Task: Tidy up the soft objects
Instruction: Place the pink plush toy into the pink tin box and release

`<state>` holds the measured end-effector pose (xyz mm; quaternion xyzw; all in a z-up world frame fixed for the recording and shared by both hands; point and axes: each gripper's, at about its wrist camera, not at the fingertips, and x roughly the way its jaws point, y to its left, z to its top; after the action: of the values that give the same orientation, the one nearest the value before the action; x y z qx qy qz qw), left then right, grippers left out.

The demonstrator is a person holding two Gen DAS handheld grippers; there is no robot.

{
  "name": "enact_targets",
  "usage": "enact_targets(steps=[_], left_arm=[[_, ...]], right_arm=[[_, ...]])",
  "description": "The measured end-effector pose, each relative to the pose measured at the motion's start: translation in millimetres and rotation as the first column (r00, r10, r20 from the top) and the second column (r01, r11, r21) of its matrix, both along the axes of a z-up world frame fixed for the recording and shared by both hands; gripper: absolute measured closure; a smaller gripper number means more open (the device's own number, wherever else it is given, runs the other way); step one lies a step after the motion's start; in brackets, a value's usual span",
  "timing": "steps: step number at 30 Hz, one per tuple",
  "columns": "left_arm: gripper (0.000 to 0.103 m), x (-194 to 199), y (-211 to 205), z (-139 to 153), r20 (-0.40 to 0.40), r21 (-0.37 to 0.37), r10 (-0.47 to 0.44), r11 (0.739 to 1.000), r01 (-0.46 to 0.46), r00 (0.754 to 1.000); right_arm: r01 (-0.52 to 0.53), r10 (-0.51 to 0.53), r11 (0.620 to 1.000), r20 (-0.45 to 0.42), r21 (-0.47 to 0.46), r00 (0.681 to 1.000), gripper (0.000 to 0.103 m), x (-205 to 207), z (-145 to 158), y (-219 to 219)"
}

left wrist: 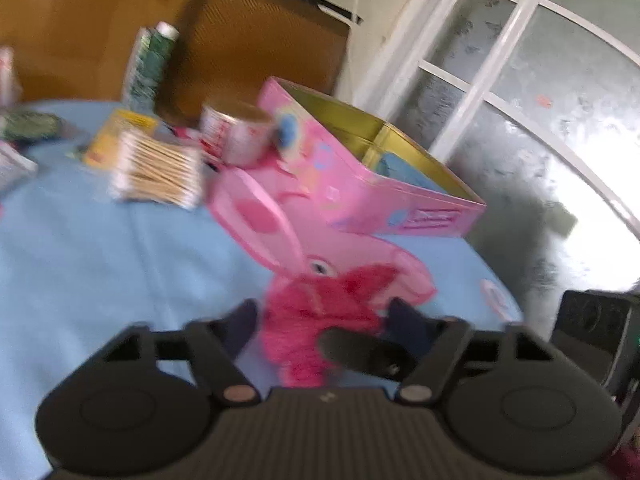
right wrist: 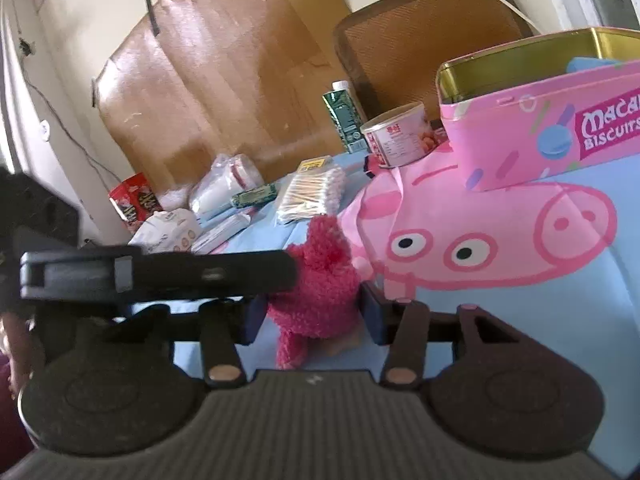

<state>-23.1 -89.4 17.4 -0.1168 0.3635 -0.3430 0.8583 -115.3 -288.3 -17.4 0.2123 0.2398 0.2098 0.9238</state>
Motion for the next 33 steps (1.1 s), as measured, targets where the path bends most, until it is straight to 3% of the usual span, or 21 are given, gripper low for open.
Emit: enact_targets(steps=[4,9,11,13,15,17,20,24,28,33], left_arm=[[0.037,10.0,-16.5,29.8,0.065,-0.054,-0.029,0.998,0.033,0.997],[0.035,43.1,-62.2,67.5,0.152,-0.056,-0.059,0.996,0.068,0.987],[0.035,63.3,-84.6,72.8,0.176,-0.049,-0.061,0.996,0.071,0.982],[0.026,81.5,-103.4,72.3,0.187,-0.033,-0.043,0.998,0.050,0.981],[0.018,96.5,-116.1,68.7,0.209,-0.014,0.027,1.000,-0.024,0.978],[0.018,105.6,-120.8,65.6,0.218,-0.011,0.084,0.996,-0.084,0.972],[0.017,105.3,-109.6,63.7,0.200,-0.060,0.114,0.993,-0.104,0.973],[0.015,82.0,-83.0,67.4,0.242,-0.094,0.158,0.986,-0.139,0.957],[0.015,57.3,-57.6,64.4,0.243,-0.108,0.187,0.980,-0.165,0.952],[0.015,25.4,-38.4,48.4,0.264,-0.002,0.193,0.980,-0.199,0.945]], right_arm=[[0.052,-0.055,0.998,0.106,0.024,0.993,0.053,-1.8,22.1,-24.4],[0.156,-0.155,0.988,0.219,0.013,0.963,0.053,23.5,52.5,-56.6],[0.209,-0.204,0.978,0.237,0.005,0.950,0.052,42.5,56.8,-71.0],[0.255,-0.250,0.967,0.215,0.003,0.944,0.052,68.7,54.7,-87.3],[0.309,-0.297,0.951,0.205,-0.025,0.932,0.047,98.4,48.2,-99.7],[0.364,-0.337,0.927,0.227,-0.087,0.914,0.028,125.5,40.7,-107.4],[0.447,-0.408,0.882,0.233,-0.151,0.883,0.027,144.1,33.4,-118.4],[0.479,-0.449,0.876,0.269,-0.057,0.852,0.028,108.1,36.7,-125.2],[0.495,-0.460,0.869,0.334,-0.020,0.823,0.030,54.4,43.2,-104.8],[0.469,-0.438,0.882,0.287,-0.044,0.852,0.034,20.4,30.9,-59.8]])
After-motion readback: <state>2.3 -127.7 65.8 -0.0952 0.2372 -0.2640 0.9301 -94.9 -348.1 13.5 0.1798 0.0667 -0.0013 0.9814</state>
